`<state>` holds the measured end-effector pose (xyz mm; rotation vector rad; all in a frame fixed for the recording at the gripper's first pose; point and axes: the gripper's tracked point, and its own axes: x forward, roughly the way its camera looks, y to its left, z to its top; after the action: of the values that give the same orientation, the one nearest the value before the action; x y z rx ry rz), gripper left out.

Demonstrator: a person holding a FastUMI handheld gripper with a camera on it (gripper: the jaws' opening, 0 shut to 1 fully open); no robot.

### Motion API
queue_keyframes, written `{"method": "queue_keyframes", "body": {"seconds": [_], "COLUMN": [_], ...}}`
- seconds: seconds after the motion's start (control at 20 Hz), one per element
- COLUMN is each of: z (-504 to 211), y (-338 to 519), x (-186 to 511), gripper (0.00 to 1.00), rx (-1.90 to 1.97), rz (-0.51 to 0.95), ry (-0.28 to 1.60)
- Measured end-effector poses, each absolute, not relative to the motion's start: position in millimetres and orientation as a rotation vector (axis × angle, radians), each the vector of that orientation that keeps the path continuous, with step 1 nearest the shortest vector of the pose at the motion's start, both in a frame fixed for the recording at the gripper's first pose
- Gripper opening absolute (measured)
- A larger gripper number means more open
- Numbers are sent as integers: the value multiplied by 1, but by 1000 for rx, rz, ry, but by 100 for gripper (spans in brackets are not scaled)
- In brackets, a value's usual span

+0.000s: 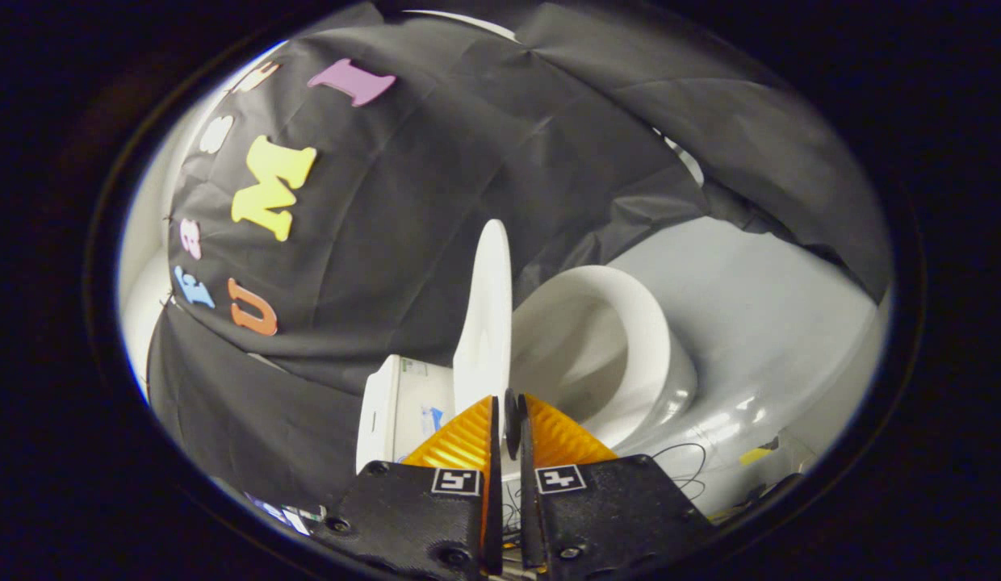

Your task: Open the toilet lid.

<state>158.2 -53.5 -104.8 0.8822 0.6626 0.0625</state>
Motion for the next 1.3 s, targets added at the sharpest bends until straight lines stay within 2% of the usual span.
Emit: {"method": "queue_keyframes", "body": {"seconds": [0.35,1.1,1.3], "z": [-60,-21,-5], "y": [-10,54,78], "x": [164,176,180], "gripper": [12,12,12], "rx": [748,373,328], "rz": [77,-44,-27], "ry": [650,721,722]}}
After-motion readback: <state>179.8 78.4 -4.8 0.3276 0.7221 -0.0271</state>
